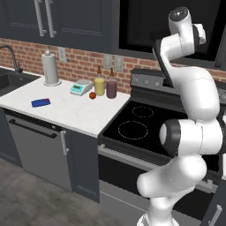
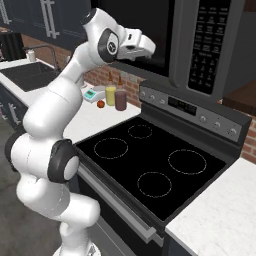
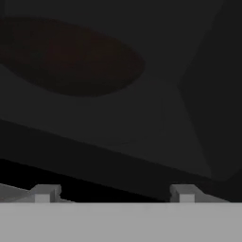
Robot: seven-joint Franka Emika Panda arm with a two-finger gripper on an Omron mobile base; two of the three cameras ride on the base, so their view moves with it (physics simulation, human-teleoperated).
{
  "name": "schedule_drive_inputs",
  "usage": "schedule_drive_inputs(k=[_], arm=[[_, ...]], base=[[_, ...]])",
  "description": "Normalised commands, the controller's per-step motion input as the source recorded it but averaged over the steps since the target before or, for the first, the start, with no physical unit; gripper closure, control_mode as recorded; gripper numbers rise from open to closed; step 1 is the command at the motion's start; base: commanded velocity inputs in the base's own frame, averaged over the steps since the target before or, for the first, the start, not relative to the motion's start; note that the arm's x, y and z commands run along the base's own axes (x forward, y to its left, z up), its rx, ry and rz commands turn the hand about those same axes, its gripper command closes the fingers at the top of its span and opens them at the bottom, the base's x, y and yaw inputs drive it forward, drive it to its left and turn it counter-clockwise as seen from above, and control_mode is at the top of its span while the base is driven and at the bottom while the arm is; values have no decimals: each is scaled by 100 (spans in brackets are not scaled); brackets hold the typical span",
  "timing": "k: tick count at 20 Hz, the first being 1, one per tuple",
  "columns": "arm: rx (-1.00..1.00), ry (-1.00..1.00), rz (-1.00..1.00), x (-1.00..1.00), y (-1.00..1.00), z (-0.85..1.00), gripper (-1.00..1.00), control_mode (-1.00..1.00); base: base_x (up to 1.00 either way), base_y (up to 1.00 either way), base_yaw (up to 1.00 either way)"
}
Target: Pick the bell pepper from the sink and place it in the bowl. Then pick the bowl and place it in the microwave. Then close the microwave door and press the start button.
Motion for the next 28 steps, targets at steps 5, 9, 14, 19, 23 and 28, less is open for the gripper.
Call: schedule_drive_inputs(k=[5, 9, 14, 19, 23, 28], arm=[[0, -7, 6, -14, -6, -4, -100, -100], [0, -28, 0, -100, 12, 0, -100, -100], [0, -44, 0, -100, 16, -1, -100, -100], [0, -26, 0, -100, 13, 0, -100, -100], [-1, -4, 0, -100, 7, 0, -100, -100], [-7, -5, 0, -100, 13, 0, -100, -100]], base=[[0, 0, 0], [0, 0, 0], [0, 0, 0], [0, 0, 0], [0, 0, 0], [0, 0, 0]])
